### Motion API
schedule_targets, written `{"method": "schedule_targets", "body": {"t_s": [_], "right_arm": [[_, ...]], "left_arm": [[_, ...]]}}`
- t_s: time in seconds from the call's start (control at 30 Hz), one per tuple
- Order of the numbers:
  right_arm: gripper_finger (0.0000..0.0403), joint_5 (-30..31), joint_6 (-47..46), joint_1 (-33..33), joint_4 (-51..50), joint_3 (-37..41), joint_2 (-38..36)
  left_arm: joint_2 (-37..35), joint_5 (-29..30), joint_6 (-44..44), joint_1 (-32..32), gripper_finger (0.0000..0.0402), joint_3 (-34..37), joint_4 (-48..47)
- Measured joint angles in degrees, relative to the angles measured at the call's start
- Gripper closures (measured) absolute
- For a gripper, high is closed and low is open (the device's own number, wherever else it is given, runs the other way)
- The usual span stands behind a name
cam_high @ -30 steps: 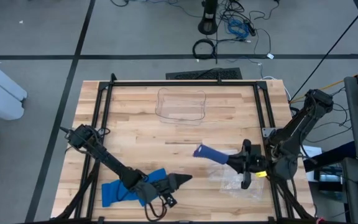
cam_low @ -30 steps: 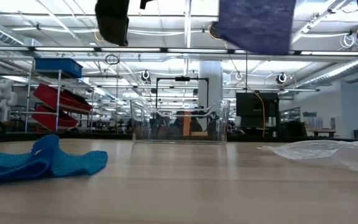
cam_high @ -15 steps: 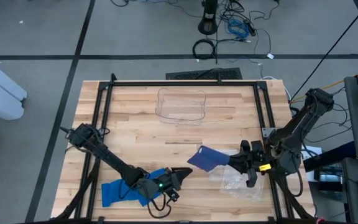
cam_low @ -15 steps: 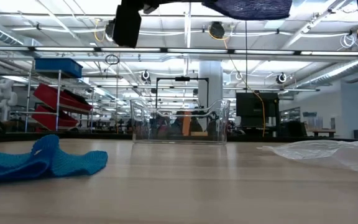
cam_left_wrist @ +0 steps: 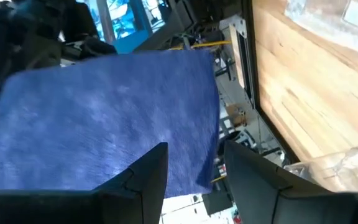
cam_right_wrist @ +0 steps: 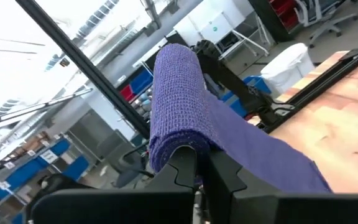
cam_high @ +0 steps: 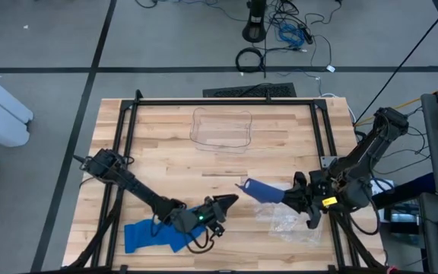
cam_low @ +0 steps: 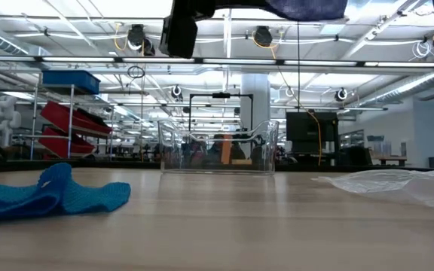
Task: Roll bandage
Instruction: Roll the purple bandage
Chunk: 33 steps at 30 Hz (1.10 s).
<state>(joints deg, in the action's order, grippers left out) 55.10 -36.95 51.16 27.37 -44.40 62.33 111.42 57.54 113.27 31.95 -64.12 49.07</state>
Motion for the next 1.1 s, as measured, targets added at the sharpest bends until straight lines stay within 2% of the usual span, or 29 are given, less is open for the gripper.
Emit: {"method": "schedule_targets", "body": {"t_s": [0.17,0.4,0.73,0.9,1.03,1.1], "right_arm": [[0.0399,-3.52,-2.50,0.82,3.31,0.00,0.00],[0.0399,-5.69,-2.72,1.24,4.22,0.00,0.02],[0.0399,-5.76,-0.95,1.23,5.86,0.00,0.07],[0.0399,-5.76,0.19,1.22,5.88,0.00,0.07],[0.0399,-5.76,1.93,1.22,5.62,0.00,0.07],[0.0399,-5.67,2.98,1.22,4.60,0.00,0.07]], "left_arm": [[0.00,0.00,0.15,-1.18,0.0237,0.00,0.47],[0.00,-0.72,3.85,-1.49,0.0237,-0.02,8.23],[0.00,-7.86,6.42,-0.60,0.0237,-0.04,10.47],[0.00,-11.04,11.75,-0.34,0.0237,-0.04,10.59],[0.00,-13.10,11.47,0.96,0.0237,-0.04,10.67],[0.00,-13.16,8.64,1.72,0.0237,-0.04,10.57]]}}
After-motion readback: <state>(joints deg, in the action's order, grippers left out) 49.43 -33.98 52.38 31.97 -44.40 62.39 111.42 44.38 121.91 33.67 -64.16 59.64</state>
